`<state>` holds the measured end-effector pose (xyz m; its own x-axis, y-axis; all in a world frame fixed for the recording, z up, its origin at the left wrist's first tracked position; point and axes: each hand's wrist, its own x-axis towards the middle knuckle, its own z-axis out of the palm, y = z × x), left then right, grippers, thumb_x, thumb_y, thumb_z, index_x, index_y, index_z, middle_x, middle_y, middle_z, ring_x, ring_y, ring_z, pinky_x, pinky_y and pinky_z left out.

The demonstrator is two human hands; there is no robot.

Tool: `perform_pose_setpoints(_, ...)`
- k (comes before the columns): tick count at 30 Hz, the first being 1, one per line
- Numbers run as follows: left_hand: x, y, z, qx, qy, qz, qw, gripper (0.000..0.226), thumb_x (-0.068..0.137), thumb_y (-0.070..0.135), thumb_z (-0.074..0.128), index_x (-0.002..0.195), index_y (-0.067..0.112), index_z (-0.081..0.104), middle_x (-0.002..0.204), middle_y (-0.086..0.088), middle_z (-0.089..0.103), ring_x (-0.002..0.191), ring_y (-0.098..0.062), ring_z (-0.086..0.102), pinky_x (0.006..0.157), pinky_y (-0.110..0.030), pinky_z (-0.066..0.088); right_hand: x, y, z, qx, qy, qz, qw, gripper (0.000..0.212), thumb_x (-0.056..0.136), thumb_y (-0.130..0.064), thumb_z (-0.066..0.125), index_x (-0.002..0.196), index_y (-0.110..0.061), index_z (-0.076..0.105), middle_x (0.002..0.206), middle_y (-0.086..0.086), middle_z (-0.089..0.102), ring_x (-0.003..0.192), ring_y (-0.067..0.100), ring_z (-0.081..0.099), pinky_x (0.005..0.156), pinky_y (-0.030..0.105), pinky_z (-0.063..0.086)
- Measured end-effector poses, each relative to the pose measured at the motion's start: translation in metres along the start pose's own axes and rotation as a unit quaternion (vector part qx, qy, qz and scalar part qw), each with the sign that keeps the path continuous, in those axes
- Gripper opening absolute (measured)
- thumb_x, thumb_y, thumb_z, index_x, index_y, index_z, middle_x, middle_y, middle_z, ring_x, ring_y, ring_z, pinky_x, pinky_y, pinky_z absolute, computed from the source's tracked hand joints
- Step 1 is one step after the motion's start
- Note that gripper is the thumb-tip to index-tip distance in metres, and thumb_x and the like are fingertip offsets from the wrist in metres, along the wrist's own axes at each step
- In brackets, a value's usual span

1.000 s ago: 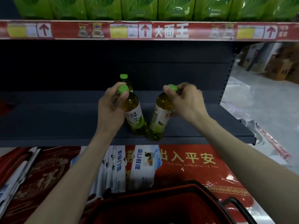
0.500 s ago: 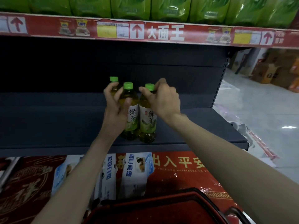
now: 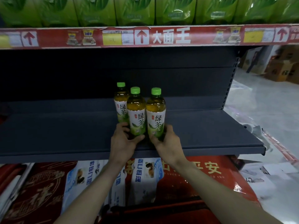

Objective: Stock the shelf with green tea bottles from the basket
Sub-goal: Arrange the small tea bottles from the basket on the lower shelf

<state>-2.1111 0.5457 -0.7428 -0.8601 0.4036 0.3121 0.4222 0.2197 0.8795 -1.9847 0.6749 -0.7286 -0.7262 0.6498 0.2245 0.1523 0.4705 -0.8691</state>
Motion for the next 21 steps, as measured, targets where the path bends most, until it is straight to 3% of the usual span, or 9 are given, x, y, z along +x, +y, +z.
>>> perform_pose_setpoints(4, 0.005, 0.001, 0.007, -0.008, 0.028, -0.013, 0.999, 0.063, 0.077, 0.029, 0.093, 0.123, 0.02, 0.051, 0.114, 0.003, 0.065, 0.105, -0.013, 0.064, 0.089, -0.026, 0.053, 0.013, 0.005, 0.001, -0.026, 0.023, 0.002, 0.999, 0.05, 0.091, -0.042, 0.076, 0.13, -0.023, 0.052, 0.117, -0.005, 0.07, 0.109, 0.014, 0.068, 0.093, 0.036, 0.059)
perform_pose_setpoints(9, 0.014, -0.002, 0.015, -0.025, 0.007, -0.017, 1.0, 0.06, 0.082, 0.025, 0.089, 0.133, 0.012, 0.059, 0.121, 0.004, 0.067, 0.113, -0.013, 0.065, 0.097, -0.026, 0.052, 0.03, 0.008, 0.004, -0.044, 0.059, 0.023, 0.997, 0.048, 0.09, -0.04, 0.078, 0.127, -0.019, 0.054, 0.116, 0.0, 0.072, 0.108, 0.019, 0.068, 0.091, 0.036, 0.058)
perform_pose_setpoints(14, 0.021, -0.002, 0.023, 0.023, 0.059, 0.015, 0.998, 0.047, 0.083, 0.025, 0.088, 0.125, 0.015, 0.07, 0.111, 0.004, 0.064, 0.096, -0.007, 0.062, 0.077, -0.006, 0.042, 0.041, 0.012, 0.005, -0.067, 0.078, 0.023, 0.994, 0.049, 0.088, -0.044, 0.08, 0.122, -0.018, 0.056, 0.112, 0.001, 0.073, 0.103, 0.02, 0.07, 0.087, 0.036, 0.058)
perform_pose_setpoints(21, 0.028, -0.001, 0.037, 0.007, 0.075, -0.011, 0.997, 0.047, 0.087, 0.021, 0.084, 0.131, 0.013, 0.069, 0.119, -0.001, 0.073, 0.1, -0.01, 0.067, 0.087, -0.023, 0.05, 0.054, 0.015, 0.008, -0.069, 0.084, 0.021, 0.994, 0.052, 0.085, -0.049, 0.081, 0.122, -0.022, 0.056, 0.112, -0.001, 0.074, 0.103, 0.019, 0.07, 0.089, 0.042, 0.061)
